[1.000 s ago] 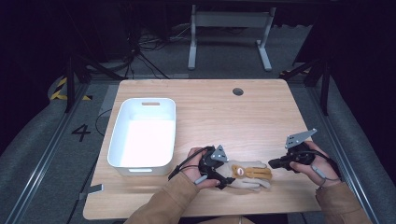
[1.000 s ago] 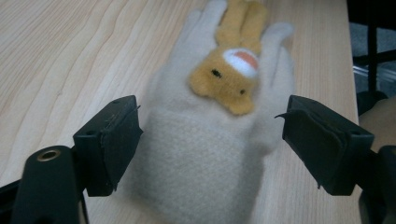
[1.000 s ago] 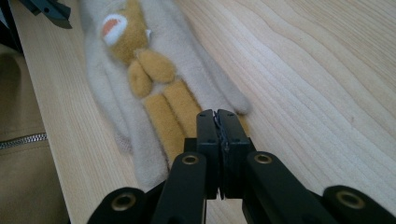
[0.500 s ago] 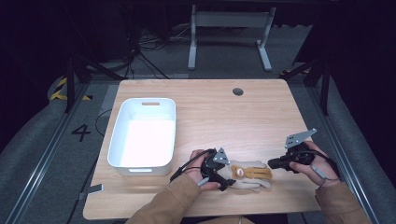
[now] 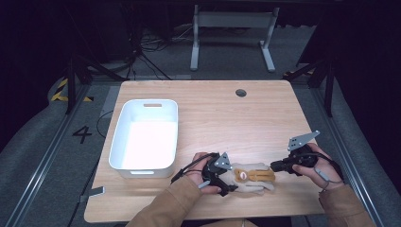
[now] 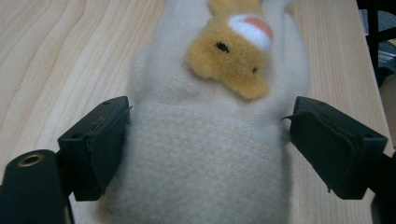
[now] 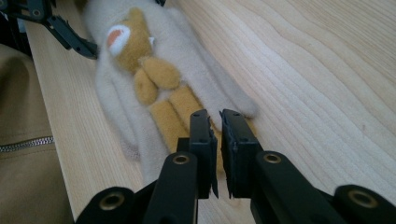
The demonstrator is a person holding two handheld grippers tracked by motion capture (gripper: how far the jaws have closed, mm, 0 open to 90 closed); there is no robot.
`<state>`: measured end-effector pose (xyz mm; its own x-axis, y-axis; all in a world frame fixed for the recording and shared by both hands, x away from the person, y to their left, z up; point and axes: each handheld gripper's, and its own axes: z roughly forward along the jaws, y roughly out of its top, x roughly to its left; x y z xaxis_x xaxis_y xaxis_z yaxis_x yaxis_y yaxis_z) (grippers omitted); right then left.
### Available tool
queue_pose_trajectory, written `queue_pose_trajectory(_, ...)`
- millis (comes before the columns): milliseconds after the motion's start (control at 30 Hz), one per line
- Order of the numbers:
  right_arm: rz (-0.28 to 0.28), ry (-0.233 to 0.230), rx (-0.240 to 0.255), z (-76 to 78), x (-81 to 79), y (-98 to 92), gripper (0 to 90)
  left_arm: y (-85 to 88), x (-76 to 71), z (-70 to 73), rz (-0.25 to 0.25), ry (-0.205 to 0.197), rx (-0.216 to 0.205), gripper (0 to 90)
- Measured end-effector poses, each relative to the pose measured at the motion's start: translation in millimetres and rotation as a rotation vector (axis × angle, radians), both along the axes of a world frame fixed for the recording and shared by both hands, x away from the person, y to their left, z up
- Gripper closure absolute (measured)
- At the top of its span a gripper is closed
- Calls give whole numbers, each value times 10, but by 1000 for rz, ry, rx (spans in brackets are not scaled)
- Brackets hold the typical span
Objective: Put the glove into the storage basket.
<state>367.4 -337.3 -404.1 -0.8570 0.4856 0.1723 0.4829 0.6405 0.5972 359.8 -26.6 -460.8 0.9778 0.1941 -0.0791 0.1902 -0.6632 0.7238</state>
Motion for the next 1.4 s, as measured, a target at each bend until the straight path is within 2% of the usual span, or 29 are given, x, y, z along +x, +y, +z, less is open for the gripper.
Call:
queue_pose_trajectory(300, 5, 2, 2, -2, 1, 9, 826, -87, -12, -104, 1, -4, 51, 97)
queue_pose_trajectory(567, 4, -1, 3, -3, 3, 12, 820, -143, -5, -115, -1, -21, 53, 69)
queue_pose_trajectory(700, -1, 1, -2, -4, -1, 23, 813, -197, -9, -113, 3, -42, 67, 64)
queue_pose_trajectory(833, -1, -3, 2, -5, 3, 24, 810, -233, -7, -109, -1, -45, 74, 74)
queue_pose_trajectory(867, -2, -3, 1, -4, 3, 23, 810, -247, -3, -109, 0, -62, 78, 74)
queue_pose_trajectory(1067, -5, -2, 2, -9, 3, 28, 803, -286, 1, -83, 5, -55, 108, 81)
queue_pose_trajectory(1133, -5, -4, 3, -6, 3, 32, 801, -286, 8, -85, 6, -58, 98, 98)
queue_pose_trajectory(1200, -5, -3, 3, -4, 1, 36, 800, -276, 11, -86, -15, -69, 75, 150)
queue_pose_trajectory(1233, -6, -4, 2, -5, 1, 36, 799, -270, 0, -87, -7, -65, 70, 189)
queue_pose_trajectory(1300, -7, -6, 1, -6, 2, 34, 797, -271, -8, -81, 2, -63, 72, 205)
queue_pose_trajectory(1400, -14, -12, 2, -1, -1, 33, 789, -277, -41, -58, 4, -68, 73, 321)
